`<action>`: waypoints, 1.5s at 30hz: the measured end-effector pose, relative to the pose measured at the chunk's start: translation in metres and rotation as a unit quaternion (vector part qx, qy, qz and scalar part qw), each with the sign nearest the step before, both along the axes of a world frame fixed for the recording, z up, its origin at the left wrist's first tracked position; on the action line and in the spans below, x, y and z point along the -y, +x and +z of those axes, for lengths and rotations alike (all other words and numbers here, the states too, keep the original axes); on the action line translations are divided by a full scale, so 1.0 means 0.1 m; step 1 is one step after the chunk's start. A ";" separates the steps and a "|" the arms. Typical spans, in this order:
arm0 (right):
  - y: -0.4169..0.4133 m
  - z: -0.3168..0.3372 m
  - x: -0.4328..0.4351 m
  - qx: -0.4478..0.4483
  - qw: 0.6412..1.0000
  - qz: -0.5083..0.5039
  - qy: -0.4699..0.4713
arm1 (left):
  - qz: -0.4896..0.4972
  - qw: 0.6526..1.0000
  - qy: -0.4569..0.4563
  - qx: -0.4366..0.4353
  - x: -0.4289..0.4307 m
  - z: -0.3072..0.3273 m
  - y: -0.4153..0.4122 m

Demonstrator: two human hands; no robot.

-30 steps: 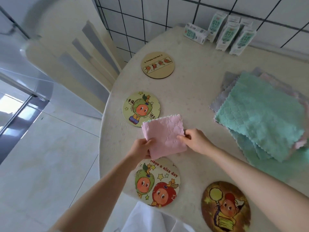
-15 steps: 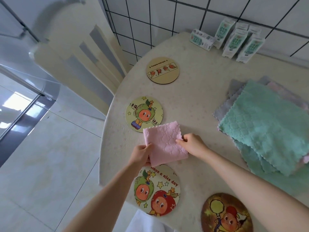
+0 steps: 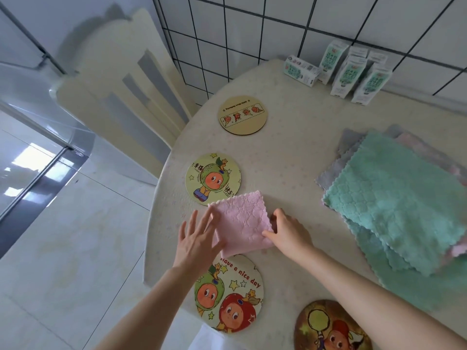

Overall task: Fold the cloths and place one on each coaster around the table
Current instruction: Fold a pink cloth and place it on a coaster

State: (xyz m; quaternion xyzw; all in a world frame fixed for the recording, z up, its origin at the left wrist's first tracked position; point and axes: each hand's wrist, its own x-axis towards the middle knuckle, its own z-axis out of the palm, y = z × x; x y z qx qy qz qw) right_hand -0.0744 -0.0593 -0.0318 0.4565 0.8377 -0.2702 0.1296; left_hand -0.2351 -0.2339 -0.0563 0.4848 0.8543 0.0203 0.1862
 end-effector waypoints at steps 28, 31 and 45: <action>-0.35 0.55 -0.48 -0.169 0.866 -0.330 -0.336 | 0.459 0.623 0.092 0.627 -0.80 0.63 -0.30; -0.58 0.70 -0.81 -0.197 0.862 -0.340 -0.320 | 0.429 0.624 0.127 0.641 -1.10 0.71 -0.59; -1.88 0.57 -2.30 -0.249 0.887 -0.328 -0.208 | 0.391 0.725 0.180 0.538 -2.62 0.50 -1.74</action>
